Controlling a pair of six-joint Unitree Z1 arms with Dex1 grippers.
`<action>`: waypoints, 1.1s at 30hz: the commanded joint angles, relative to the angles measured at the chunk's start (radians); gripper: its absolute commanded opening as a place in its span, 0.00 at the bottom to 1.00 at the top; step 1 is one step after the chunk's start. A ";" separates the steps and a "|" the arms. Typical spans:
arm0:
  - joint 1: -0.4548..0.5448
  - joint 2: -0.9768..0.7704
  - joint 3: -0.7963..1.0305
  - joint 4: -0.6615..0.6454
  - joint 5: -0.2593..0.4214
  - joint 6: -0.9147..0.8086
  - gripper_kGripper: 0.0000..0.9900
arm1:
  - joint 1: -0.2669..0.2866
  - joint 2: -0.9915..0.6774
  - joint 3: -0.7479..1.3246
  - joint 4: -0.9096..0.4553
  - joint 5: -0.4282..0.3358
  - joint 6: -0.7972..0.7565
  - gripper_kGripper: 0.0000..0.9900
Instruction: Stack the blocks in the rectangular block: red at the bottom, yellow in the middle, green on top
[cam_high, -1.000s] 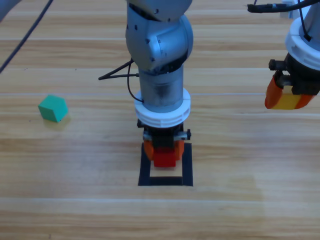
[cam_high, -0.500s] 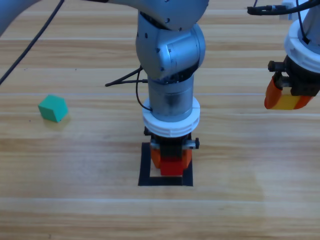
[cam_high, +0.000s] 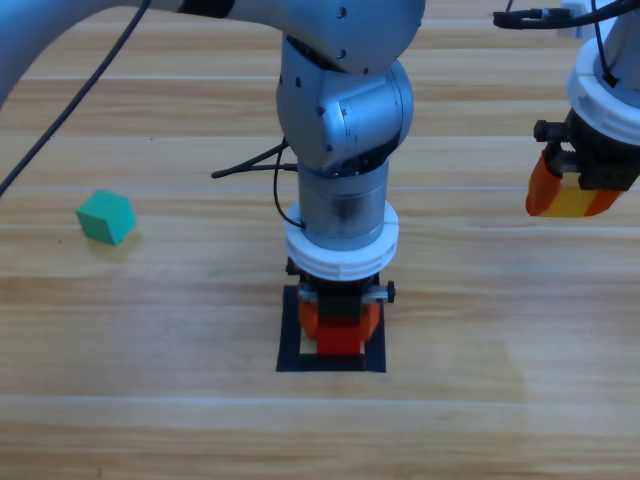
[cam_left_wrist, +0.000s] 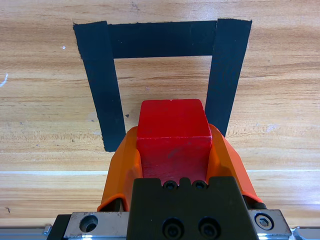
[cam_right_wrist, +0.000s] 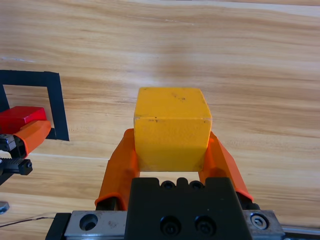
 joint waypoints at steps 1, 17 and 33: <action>0.001 0.053 -0.010 -0.009 0.020 0.010 0.06 | -0.015 -0.005 0.034 -0.025 -0.017 -0.005 0.00; 0.003 0.070 -0.025 -0.016 0.037 0.012 0.06 | -0.015 -0.013 0.051 -0.048 -0.017 0.001 0.00; 0.004 0.075 -0.020 -0.016 0.047 0.010 0.06 | 0.002 -0.019 0.074 -0.079 -0.013 0.003 0.00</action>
